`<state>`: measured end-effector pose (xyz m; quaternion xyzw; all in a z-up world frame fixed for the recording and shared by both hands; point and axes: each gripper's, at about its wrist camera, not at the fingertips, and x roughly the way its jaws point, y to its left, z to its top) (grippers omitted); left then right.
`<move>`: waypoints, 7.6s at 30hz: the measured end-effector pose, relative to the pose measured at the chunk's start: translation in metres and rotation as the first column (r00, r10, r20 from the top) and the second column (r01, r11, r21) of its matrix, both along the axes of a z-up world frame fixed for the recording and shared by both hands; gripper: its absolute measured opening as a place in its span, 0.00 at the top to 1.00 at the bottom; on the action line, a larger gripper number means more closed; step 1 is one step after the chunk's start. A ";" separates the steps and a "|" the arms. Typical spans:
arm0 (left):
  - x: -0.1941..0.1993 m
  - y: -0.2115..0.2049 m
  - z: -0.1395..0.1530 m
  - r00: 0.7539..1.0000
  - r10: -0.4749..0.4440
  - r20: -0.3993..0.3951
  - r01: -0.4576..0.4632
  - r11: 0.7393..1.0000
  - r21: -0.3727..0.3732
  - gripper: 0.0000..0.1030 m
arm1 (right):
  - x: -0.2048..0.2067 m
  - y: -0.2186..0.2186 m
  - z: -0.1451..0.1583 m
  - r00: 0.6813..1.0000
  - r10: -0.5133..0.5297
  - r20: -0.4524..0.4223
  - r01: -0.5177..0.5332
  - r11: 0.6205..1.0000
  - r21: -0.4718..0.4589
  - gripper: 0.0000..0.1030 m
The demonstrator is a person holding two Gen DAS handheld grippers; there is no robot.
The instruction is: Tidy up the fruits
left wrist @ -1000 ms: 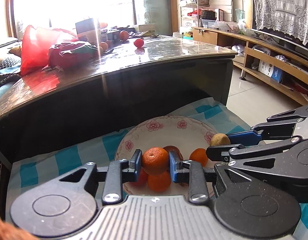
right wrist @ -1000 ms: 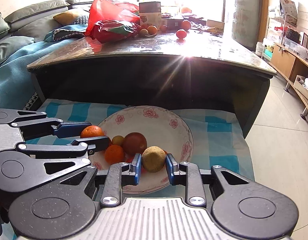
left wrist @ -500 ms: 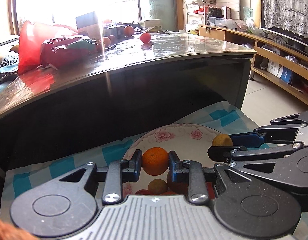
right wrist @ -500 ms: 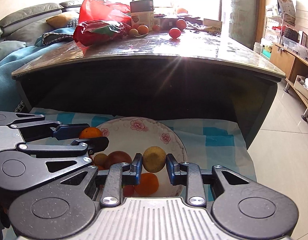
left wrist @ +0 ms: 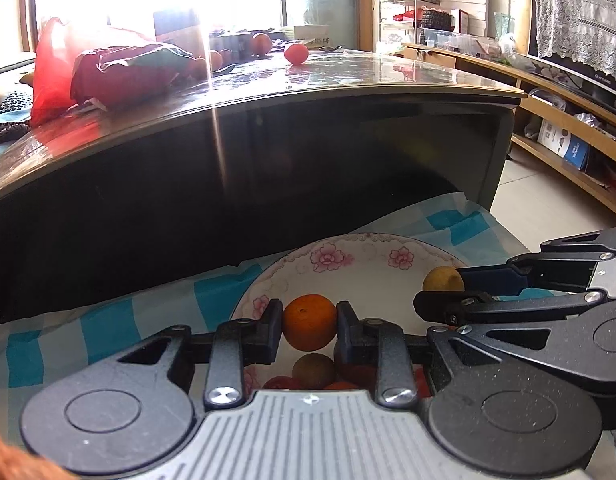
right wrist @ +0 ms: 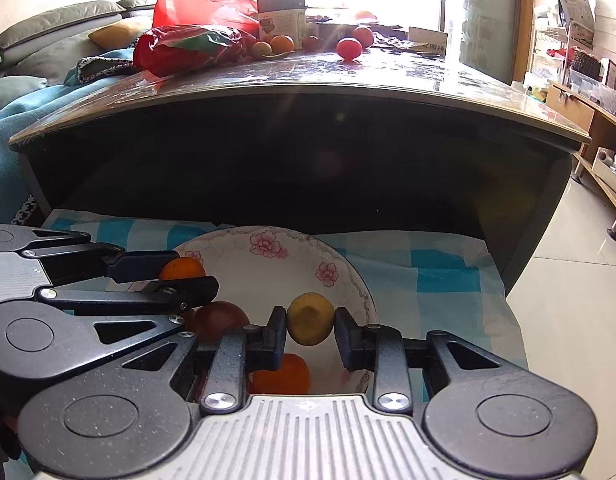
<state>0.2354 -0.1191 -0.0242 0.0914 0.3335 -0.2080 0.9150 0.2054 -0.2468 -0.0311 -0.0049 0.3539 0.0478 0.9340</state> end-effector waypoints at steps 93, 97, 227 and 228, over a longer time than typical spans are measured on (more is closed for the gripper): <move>-0.092 0.035 0.035 0.984 0.156 0.083 -0.159 0.987 0.023 0.16 | -0.073 0.000 0.038 0.998 -0.062 0.014 0.062 0.998 -0.029 0.51; -0.099 0.038 0.040 0.980 0.178 0.092 -0.179 0.984 0.002 0.12 | -0.080 -0.001 0.041 0.997 -0.075 0.016 0.076 0.997 -0.021 0.49; -0.306 0.075 0.033 0.962 0.272 -0.015 -0.272 0.962 0.039 0.00 | -0.293 0.035 0.029 0.994 -0.089 -0.067 0.094 0.993 0.078 0.42; -0.306 0.075 0.033 0.962 0.273 -0.016 -0.272 0.961 0.039 0.00 | -0.293 0.035 0.029 0.994 -0.089 -0.069 0.094 0.992 0.079 0.42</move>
